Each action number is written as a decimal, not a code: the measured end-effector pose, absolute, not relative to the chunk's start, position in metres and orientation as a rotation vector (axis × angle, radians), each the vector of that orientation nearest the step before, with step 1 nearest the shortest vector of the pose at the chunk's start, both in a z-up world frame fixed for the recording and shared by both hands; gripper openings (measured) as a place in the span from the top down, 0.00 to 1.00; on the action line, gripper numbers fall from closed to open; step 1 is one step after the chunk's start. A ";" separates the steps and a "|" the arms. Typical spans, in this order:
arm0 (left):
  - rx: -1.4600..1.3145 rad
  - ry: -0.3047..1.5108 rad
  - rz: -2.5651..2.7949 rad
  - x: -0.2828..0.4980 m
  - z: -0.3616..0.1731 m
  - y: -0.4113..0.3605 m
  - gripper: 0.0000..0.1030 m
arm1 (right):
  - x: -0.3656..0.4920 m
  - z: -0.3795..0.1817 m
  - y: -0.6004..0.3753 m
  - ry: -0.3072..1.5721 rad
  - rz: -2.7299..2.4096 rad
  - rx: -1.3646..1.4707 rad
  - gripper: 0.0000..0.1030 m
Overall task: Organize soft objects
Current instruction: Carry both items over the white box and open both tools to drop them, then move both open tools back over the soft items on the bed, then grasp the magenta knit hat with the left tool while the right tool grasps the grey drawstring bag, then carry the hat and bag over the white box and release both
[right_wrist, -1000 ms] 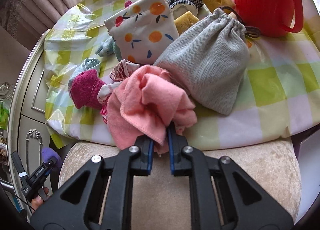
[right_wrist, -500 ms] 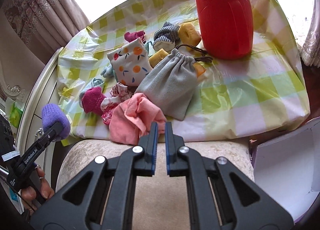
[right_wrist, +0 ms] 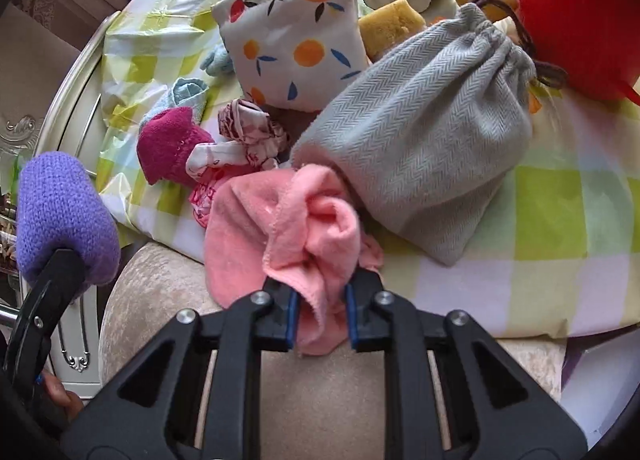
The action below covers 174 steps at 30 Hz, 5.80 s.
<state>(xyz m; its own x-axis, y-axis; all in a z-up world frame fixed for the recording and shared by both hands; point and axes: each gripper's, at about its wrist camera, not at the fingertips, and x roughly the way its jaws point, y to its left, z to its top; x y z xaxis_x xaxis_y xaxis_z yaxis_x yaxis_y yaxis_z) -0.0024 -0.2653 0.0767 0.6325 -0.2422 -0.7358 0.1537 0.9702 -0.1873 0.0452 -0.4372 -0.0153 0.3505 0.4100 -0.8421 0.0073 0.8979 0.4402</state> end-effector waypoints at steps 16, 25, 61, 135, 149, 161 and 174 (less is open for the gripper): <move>-0.007 0.836 -0.586 -0.031 0.098 -0.387 0.55 | -0.089 0.069 -0.588 0.844 0.014 0.420 0.82; -0.025 0.932 -0.789 -0.044 0.080 -0.444 0.54 | -0.123 0.051 -0.634 0.907 -0.167 0.416 0.82; -0.006 0.714 -0.577 -0.016 0.085 -0.289 0.16 | -0.028 0.041 -0.484 0.983 -0.282 0.331 0.21; -0.075 0.592 -0.249 0.023 0.076 -0.240 0.74 | -0.025 0.046 -0.479 0.654 -0.132 0.406 0.64; -0.134 0.741 -0.711 -0.029 0.088 -0.355 0.74 | -0.101 0.052 -0.566 0.696 -0.381 0.414 0.64; -0.142 0.872 -0.945 -0.058 0.074 -0.413 0.73 | -0.167 0.030 -0.629 0.807 -0.604 0.434 0.64; -0.082 0.973 -1.019 -0.067 0.061 -0.444 0.36 | -0.150 0.025 -0.605 0.860 -0.532 0.497 0.30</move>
<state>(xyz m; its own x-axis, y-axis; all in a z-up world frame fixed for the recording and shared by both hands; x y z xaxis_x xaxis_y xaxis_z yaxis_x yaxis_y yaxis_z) -0.0673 -0.4437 0.0614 0.1616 -0.7463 -0.6457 0.6788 0.5590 -0.4762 -0.1503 -0.6049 0.0247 0.5408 -0.2344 -0.8079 0.6181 0.7621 0.1927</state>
